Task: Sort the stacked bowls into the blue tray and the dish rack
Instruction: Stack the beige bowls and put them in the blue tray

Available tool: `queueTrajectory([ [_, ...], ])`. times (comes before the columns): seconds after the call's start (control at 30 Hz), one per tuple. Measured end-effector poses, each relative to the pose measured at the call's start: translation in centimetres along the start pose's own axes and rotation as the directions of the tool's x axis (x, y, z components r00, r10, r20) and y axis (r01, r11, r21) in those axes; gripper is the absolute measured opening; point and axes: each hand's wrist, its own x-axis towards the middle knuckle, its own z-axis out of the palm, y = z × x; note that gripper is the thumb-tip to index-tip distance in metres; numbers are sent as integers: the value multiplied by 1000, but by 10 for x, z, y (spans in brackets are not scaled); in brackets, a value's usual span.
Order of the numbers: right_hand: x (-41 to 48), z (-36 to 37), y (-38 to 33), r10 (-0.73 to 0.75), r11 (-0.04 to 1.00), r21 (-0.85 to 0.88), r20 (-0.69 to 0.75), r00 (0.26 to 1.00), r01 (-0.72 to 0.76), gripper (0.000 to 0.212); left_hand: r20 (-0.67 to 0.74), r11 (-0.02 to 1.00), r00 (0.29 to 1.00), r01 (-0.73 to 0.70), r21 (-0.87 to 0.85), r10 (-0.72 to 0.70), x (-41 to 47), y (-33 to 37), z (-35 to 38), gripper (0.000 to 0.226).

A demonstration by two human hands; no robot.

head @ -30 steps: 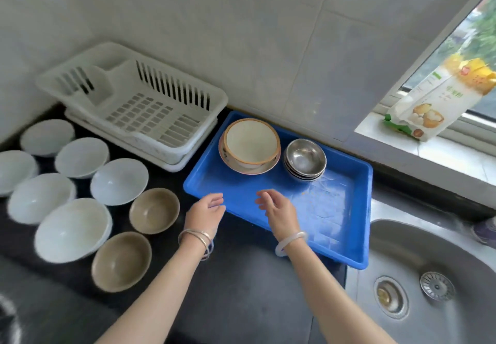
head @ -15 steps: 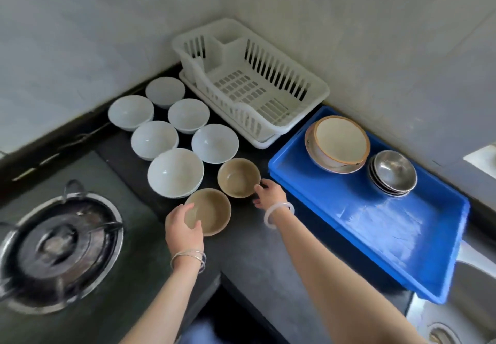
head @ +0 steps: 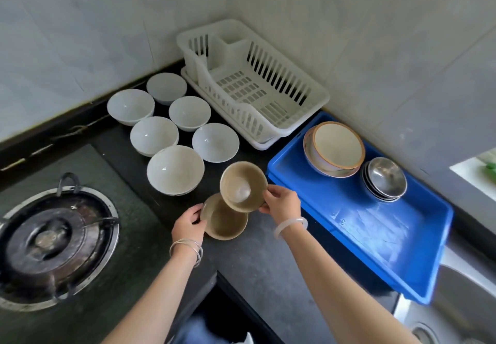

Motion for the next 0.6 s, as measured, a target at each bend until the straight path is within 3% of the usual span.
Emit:
queueTrajectory([
  [0.1, -14, -1, 10, -14, 996, -89, 19, 1000, 15, 18, 99, 983, 992, 88, -159, -73, 1, 2, 9, 23],
  [0.27, -22, 5, 26, 19, 982, -189, 29, 999, -13, 17, 82, 943, 985, 170, -287, -153, 2, 7, 11, 17],
  [0.43, -23, 13, 34, 15, 978, -210, 36, 999, -7, 21, 131, 977, 987, 113, -180, -90, -1, 5, 10, 26],
  [0.6, -21, 14, 42, 26, 968, -251, 42, 999, -15, 30, 123, 977, 985, 142, -160, -123, -1, 4, 13, 27],
])
